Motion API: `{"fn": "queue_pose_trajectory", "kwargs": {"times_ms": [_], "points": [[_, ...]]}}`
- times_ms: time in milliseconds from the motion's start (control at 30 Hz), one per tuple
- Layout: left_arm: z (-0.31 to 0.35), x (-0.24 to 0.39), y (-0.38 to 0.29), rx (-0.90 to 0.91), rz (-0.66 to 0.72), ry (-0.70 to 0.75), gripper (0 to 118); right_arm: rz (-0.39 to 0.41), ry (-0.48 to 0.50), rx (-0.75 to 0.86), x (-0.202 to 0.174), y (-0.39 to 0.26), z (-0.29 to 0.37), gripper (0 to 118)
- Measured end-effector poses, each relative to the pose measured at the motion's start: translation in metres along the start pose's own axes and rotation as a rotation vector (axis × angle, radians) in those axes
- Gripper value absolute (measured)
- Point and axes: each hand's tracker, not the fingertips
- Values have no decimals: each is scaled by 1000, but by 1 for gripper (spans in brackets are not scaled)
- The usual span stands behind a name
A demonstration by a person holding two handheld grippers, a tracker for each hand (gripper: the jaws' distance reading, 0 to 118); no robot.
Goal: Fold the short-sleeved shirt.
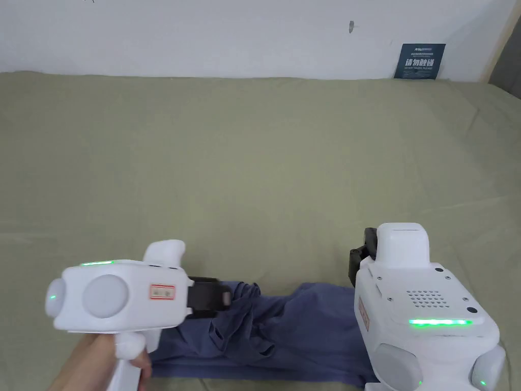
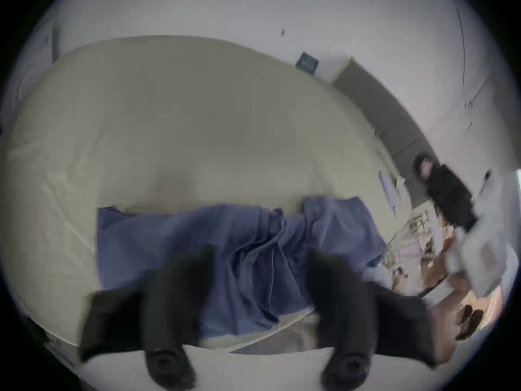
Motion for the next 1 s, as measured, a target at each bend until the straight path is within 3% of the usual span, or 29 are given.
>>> {"fn": "queue_pose_trajectory", "kwargs": {"times_ms": [267,500,567,767,1000], "points": [[-14,-54,-10,-57,178,-100,0,-16,2,-12,-2,-4,-5,0],[-86,-18,-54,-205,237,-224,0,-14,21,-36,-7,-7,-7,0],[-98,-5,-62,-178,125,-97,0,-7,24,-42,-9,-8,-7,0],[-81,1,-53,-177,115,-102,0,12,35,-50,-12,-11,-9,0],[18,-38,-3,-34,109,-194,0,11,37,-25,-18,-5,-9,0]]}}
